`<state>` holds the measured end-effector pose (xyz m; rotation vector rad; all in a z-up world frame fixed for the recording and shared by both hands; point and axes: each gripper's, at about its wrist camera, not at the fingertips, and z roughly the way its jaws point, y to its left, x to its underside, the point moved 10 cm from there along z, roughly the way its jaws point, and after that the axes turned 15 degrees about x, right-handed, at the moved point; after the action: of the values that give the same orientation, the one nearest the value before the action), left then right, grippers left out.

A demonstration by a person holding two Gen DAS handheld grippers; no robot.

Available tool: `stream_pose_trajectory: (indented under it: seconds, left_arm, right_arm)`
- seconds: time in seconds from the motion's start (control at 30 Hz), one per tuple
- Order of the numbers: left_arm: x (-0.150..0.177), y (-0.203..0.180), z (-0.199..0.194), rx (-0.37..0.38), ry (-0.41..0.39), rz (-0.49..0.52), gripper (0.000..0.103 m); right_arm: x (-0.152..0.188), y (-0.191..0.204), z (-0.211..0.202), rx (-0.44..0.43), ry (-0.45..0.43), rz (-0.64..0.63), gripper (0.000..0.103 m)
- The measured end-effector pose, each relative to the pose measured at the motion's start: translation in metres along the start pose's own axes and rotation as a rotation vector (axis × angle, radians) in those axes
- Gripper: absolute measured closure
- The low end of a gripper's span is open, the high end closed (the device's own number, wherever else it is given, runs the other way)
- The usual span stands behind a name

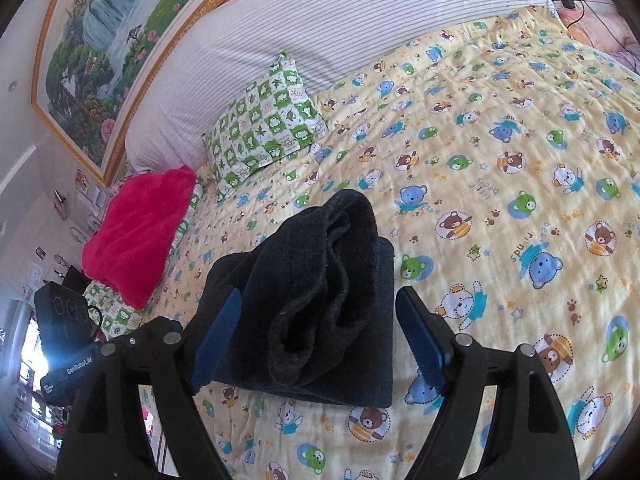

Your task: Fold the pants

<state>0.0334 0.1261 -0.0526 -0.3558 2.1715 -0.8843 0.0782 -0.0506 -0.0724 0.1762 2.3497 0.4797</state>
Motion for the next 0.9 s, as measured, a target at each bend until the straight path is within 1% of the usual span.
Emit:
stream_pose_trajectory:
  seconds: [0.2, 0.5, 0.63, 0.7, 0.77, 0.9]
  left_arm:
    - [-0.002, 0.028, 0.0, -0.025, 0.006, -0.05, 0.052]
    - [-0.002, 0.045, 0.01, -0.054, 0.031, -0.075, 0.048]
    - [0.003, 0.05, 0.018, -0.046, 0.069, -0.092, 0.038]
    - [0.006, 0.055, 0.021, -0.046, 0.083, -0.103, 0.037]
    - [0.007, 0.059, 0.023, -0.052, 0.088, -0.113, 0.032]
    - [0.009, 0.068, 0.028, -0.06, 0.102, -0.129, 0.028]
  right_arm:
    - [0.007, -0.007, 0.012, 0.004, 0.036, 0.039, 0.023]
    - [0.01, -0.007, 0.022, 0.001, 0.062, 0.051, 0.023]
    - [0.011, -0.007, 0.027, -0.001, 0.074, 0.056, 0.023]
    - [0.012, -0.007, 0.03, -0.004, 0.082, 0.055, 0.023]
    - [0.013, -0.008, 0.033, -0.004, 0.091, 0.055, 0.023]
    - [0.018, -0.01, 0.037, -0.019, 0.105, 0.066, 0.022]
